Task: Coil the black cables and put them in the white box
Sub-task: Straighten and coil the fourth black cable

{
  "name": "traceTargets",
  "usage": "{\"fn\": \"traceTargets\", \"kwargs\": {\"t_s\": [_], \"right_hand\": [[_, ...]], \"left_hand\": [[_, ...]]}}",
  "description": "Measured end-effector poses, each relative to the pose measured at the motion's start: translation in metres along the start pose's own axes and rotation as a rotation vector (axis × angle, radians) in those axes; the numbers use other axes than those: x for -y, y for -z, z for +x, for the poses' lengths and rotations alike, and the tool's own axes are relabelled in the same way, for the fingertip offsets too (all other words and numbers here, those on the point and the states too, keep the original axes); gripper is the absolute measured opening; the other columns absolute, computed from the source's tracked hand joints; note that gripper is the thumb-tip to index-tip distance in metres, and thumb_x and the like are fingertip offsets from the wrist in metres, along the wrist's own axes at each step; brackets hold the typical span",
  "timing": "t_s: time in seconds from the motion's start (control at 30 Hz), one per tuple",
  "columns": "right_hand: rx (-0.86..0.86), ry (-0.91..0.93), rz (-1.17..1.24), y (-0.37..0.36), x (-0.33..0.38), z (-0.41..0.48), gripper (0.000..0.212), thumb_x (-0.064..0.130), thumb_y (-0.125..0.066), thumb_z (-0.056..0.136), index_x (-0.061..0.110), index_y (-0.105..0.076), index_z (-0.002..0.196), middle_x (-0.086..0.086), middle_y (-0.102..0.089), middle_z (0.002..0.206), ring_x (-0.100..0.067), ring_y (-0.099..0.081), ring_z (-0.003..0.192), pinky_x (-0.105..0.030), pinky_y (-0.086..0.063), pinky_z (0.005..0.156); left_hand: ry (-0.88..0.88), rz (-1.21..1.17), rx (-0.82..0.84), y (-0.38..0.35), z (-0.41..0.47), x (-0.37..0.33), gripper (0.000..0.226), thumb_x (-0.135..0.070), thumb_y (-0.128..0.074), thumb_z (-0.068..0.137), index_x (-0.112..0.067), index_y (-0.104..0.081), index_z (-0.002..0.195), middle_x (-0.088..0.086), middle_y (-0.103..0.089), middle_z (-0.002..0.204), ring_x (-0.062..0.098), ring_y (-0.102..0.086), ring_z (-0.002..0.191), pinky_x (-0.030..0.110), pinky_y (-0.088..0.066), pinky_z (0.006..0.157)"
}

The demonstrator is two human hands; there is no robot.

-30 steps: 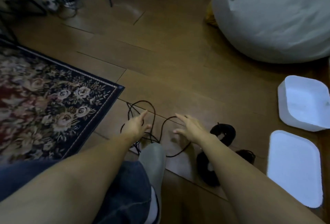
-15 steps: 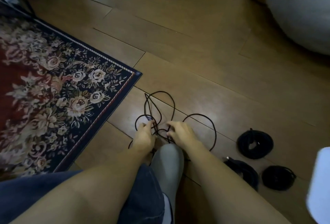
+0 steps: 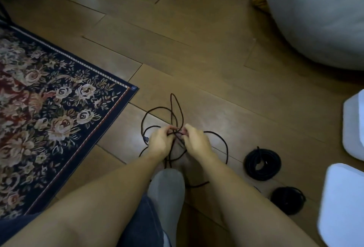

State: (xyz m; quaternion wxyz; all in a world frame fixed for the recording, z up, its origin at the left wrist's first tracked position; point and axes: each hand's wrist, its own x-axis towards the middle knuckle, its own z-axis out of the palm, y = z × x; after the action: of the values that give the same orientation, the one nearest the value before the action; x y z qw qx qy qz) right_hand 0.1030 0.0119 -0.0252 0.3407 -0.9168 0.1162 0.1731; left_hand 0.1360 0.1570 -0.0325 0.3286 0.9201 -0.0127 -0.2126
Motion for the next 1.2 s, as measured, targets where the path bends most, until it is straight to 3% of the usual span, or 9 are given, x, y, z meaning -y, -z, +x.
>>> {"fn": "traceTargets", "kwargs": {"t_s": [0.2,0.33,0.47,0.57,0.67,0.97,1.07,1.13,1.2], "right_hand": [[-0.314,0.010,0.102,0.112,-0.003,-0.004,0.009,0.020,-0.056,0.098,0.025,-0.051,0.092,0.000,-0.062,0.081,-0.028,-0.060,0.081,-0.039,-0.051,0.069],[-0.501,0.045,0.050,0.206,0.010,-0.035,0.004,0.025,-0.056,0.101,0.027,-0.059,0.099,0.007,-0.063,0.087,-0.018,-0.057,0.083,-0.032,-0.042,0.068],[-0.651,0.090,0.049,0.284,0.024,-0.090,0.002,0.032,-0.062,0.097,0.033,-0.062,0.096,0.008,-0.064,0.089,-0.017,-0.057,0.087,-0.032,-0.044,0.072],[-0.685,0.130,0.075,0.333,0.034,-0.142,0.008,0.036,-0.069,0.092,0.028,-0.070,0.094,0.012,-0.062,0.081,-0.014,-0.058,0.086,-0.031,-0.043,0.073],[-0.652,0.164,0.119,0.370,0.047,-0.191,0.014,0.040,-0.073,0.088,0.026,-0.073,0.089,0.009,-0.064,0.076,-0.016,-0.061,0.082,-0.031,-0.045,0.070],[-0.547,0.225,0.225,0.433,0.083,-0.317,0.022,0.028,-0.062,0.098,0.011,-0.073,0.104,-0.002,-0.056,0.082,-0.014,-0.053,0.077,-0.024,-0.043,0.055],[-0.658,0.283,0.114,0.440,0.088,-0.334,0.020,0.025,-0.060,0.099,0.012,-0.075,0.100,0.004,-0.055,0.067,-0.012,-0.049,0.067,-0.022,-0.037,0.057],[-0.716,0.320,0.136,0.439,0.087,-0.336,0.018,0.023,-0.061,0.098,0.013,-0.075,0.098,0.005,-0.054,0.061,-0.011,-0.047,0.060,-0.024,-0.037,0.059],[-0.720,0.347,0.140,0.436,0.085,-0.337,0.017,0.023,-0.063,0.098,0.012,-0.075,0.096,0.001,-0.055,0.060,-0.009,-0.047,0.057,-0.020,-0.038,0.056]], "left_hand": [[-0.197,-0.116,0.041,0.026,0.007,-0.105,0.031,-0.022,-0.062,0.095,-0.026,-0.071,0.125,-0.001,-0.074,0.114,0.018,-0.065,0.113,0.025,-0.048,0.091],[-0.360,-0.169,0.101,0.058,-0.006,-0.189,0.026,-0.040,-0.059,0.095,-0.032,-0.072,0.116,-0.008,-0.075,0.098,0.017,-0.067,0.101,0.031,-0.052,0.088],[-0.596,-0.093,-0.006,0.093,-0.041,-0.267,0.027,-0.046,-0.050,0.103,-0.033,-0.073,0.096,-0.009,-0.068,0.077,0.015,-0.064,0.081,0.029,-0.043,0.068],[-0.707,0.008,-0.070,0.117,-0.074,-0.309,0.029,-0.044,-0.049,0.104,-0.033,-0.072,0.092,-0.008,-0.064,0.070,0.014,-0.060,0.071,0.031,-0.043,0.063],[-0.809,0.115,-0.172,0.141,-0.101,-0.339,0.025,-0.045,-0.049,0.104,-0.036,-0.071,0.096,-0.014,-0.058,0.072,0.018,-0.061,0.077,0.034,-0.044,0.064],[-1.009,0.143,-0.541,0.199,-0.173,-0.398,0.021,-0.040,-0.052,0.104,-0.032,-0.072,0.105,-0.011,-0.064,0.080,0.022,-0.066,0.083,0.035,-0.042,0.062],[-1.082,0.022,-0.404,0.193,-0.195,-0.404,0.021,-0.037,-0.056,0.102,-0.037,-0.068,0.118,-0.010,-0.073,0.097,0.016,-0.067,0.093,0.035,-0.051,0.074],[-1.181,-0.040,-0.262,0.184,-0.214,-0.411,0.021,-0.037,-0.059,0.100,-0.039,-0.067,0.120,-0.009,-0.072,0.092,0.011,-0.066,0.086,0.036,-0.054,0.077],[-1.252,-0.031,-0.285,0.178,-0.222,-0.414,0.013,-0.035,-0.061,0.100,-0.035,-0.071,0.107,-0.008,-0.070,0.079,0.012,-0.064,0.076,0.040,-0.054,0.071]]}}
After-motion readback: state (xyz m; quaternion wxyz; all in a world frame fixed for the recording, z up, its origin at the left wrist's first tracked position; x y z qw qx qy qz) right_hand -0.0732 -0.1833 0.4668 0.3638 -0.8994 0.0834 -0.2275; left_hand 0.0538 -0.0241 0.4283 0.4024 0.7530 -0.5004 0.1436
